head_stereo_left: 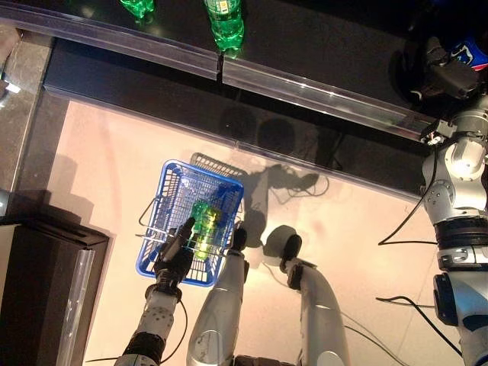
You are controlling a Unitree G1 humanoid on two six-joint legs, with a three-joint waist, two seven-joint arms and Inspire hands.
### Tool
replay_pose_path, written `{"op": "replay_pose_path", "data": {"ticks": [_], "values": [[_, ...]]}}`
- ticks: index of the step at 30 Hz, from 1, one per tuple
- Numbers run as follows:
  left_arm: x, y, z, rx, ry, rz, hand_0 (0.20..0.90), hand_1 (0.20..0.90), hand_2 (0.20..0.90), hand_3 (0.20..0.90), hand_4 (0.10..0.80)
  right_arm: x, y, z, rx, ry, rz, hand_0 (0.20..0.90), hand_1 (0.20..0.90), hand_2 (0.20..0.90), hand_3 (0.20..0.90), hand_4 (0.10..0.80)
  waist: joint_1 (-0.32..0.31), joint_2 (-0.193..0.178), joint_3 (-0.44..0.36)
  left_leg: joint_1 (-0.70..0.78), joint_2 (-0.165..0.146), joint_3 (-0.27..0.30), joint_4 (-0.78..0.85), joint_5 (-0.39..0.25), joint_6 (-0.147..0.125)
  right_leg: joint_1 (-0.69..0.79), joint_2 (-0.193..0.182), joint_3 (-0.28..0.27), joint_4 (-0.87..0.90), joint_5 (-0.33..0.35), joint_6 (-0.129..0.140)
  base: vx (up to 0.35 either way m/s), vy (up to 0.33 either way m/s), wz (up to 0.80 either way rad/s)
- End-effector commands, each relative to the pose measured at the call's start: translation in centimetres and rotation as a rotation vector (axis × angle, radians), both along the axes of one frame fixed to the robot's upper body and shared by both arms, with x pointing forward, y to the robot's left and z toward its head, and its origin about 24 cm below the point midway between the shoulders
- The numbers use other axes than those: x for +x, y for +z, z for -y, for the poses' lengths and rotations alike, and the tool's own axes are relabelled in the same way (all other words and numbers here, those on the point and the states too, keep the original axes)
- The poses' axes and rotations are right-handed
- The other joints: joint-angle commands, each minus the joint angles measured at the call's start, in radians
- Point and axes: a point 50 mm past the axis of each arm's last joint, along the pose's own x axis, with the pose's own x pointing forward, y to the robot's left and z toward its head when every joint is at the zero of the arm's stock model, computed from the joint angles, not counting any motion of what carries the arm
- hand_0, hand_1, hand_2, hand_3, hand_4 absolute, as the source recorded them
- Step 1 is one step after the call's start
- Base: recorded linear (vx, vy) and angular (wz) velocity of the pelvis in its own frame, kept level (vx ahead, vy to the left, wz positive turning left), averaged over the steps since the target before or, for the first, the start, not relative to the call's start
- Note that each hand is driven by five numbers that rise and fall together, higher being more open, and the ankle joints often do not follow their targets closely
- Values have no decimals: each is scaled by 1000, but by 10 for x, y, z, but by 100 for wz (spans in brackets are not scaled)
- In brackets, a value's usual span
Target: Pick up the drink and place into the basket.
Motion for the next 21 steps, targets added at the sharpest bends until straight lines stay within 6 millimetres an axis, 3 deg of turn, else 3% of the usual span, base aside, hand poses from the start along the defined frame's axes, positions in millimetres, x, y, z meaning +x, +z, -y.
{"op": "replay_pose_path", "data": {"ticks": [1, 2, 3, 4, 5, 13, 21], "values": [[13, 66, -46, 165, 31, 364, 300, 300, 300, 200, 100, -27, 78, 11, -116, -47, 244, 900, 900, 900, 900, 800, 34, 8, -21, 47, -70, 12, -163, 110, 111, 95, 57, -16, -10, -16, 11, 0, 0, 0], [13, 66, -46, 167, 30, 364, 300, 300, 300, 200, 100, -26, 79, 12, -111, -44, 237, 900, 900, 900, 900, 800, 36, 8, -21, 47, -70, 10, -162, 109, 110, 97, 55, -18, -12, -16, 11, 16, -24, 3], [13, 66, -47, 169, 27, 363, 300, 300, 300, 200, 100, -24, 79, 12, -99, -32, 227, 561, 561, 561, 505, 405, 39, 7, -21, 49, -70, 8, -165, 109, 109, 100, 55, -21, -14, -16, 10, 19, -26, 4], [13, 66, -47, 169, 25, 362, 300, 300, 300, 200, 100, -23, 79, 13, -92, -29, 214, 331, 331, 331, 236, 136, 41, 7, -21, 51, -71, 7, -165, 109, 109, 102, 54, -23, -15, -16, 10, 23, -28, 6], [13, 66, -47, 171, 21, 362, 300, 300, 300, 200, 100, -22, 78, 14, -89, -29, 208, 300, 300, 300, 200, 100, 44, 6, -21, 52, -72, 3, -166, 109, 110, 103, 54, -24, -16, -16, 9, 22, -24, 7], [14, 68, -48, 177, 10, 373, 300, 300, 300, 200, 100, -20, 80, 13, -98, -59, 198, 300, 300, 300, 200, 100, 53, 5, -21, 53, -76, -3, -174, 112, 113, 106, 51, -35, -23, -12, 9, 8, -11, 7], [14, 71, -51, 181, 13, 387, 300, 300, 300, 200, 100, -26, 79, 17, -184, -236, 190, 300, 300, 300, 200, 100, 51, 3, -21, 60, -79, 0, -176, 107, 117, 114, 50, -37, -32, -7, 13, 2, -1, 2]]}}
